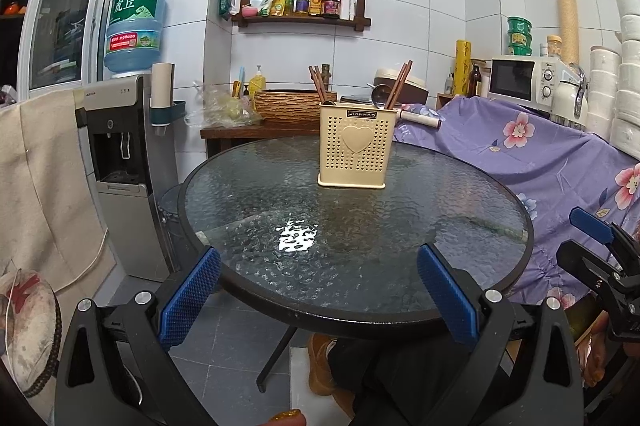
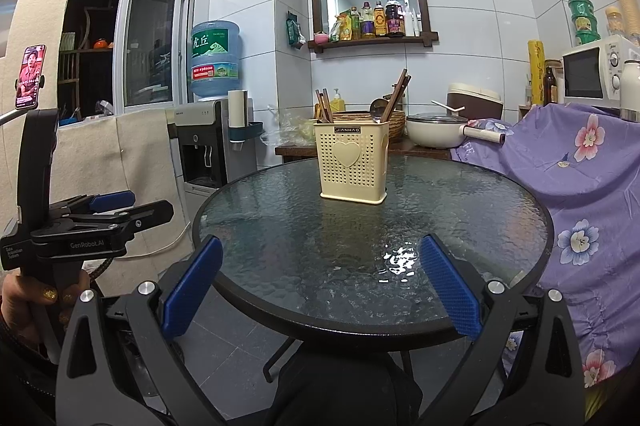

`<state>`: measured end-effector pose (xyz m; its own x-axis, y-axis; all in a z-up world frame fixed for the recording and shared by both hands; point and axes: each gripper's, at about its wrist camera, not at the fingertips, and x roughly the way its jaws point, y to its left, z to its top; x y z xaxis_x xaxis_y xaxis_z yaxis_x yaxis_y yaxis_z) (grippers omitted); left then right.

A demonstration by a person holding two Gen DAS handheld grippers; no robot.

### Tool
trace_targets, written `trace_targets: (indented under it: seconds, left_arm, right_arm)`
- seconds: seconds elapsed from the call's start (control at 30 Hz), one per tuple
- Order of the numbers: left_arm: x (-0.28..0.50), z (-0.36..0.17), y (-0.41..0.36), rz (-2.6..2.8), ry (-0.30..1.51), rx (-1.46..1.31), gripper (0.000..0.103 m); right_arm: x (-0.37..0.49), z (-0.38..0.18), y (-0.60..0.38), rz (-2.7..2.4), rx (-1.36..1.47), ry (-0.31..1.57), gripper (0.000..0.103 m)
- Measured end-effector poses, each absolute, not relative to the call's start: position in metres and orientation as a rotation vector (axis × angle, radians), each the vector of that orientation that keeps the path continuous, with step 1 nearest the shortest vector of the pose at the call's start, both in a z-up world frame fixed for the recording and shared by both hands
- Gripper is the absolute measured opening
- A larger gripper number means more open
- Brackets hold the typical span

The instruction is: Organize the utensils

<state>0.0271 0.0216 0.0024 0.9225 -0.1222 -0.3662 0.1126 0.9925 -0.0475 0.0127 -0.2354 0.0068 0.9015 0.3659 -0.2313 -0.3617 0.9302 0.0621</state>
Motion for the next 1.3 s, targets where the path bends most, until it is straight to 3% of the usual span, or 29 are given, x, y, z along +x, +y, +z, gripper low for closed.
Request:
trace_targets:
  seconds: [1.3]
  left_arm:
    - [0.0242, 0.0021, 0.0197, -0.114, 0.373, -0.009, 0.097]
  right_arm:
    - [0.0132, 0.0062, -0.2359, 0.380, 0.019, 0.247, 0.097]
